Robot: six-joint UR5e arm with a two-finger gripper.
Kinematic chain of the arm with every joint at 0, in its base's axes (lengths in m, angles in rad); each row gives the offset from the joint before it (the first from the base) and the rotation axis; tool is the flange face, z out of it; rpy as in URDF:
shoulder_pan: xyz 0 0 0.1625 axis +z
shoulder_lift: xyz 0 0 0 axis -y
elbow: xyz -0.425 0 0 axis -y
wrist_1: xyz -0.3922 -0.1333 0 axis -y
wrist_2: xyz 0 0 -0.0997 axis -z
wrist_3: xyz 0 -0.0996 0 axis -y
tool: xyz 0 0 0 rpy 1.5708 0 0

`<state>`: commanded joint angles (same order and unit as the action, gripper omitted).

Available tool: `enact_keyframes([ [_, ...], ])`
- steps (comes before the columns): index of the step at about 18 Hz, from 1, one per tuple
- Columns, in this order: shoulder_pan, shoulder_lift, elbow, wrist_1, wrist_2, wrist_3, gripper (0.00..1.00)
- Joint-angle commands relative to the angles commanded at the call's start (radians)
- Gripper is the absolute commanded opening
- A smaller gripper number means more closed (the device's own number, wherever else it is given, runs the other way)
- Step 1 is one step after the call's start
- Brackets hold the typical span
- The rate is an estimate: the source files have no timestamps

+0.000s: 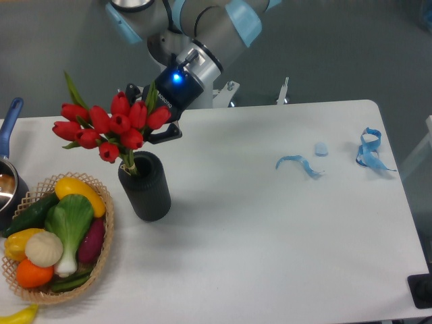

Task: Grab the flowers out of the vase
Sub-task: 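Lift the gripped tulips straight up out of the black vase, then carry the tulip bunch away from the vase over the table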

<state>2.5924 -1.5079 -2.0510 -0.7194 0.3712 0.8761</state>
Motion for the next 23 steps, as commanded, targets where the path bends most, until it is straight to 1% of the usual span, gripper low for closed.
enact_keyframes([
  [3,0.003,0.005,0.025,0.000,0.000,-0.051,0.07],
  [6,0.028,0.028,0.028,0.000,-0.003,-0.092,0.07],
  [10,0.083,0.037,0.038,-0.002,-0.104,-0.115,0.07],
  [16,0.124,0.034,0.051,-0.003,-0.118,-0.138,0.07],
  [18,0.144,0.026,0.066,-0.003,-0.118,-0.129,0.07],
  [20,0.164,0.014,0.098,-0.002,-0.111,-0.115,0.07],
  [23,0.169,-0.035,0.140,-0.002,-0.103,-0.065,0.07],
])
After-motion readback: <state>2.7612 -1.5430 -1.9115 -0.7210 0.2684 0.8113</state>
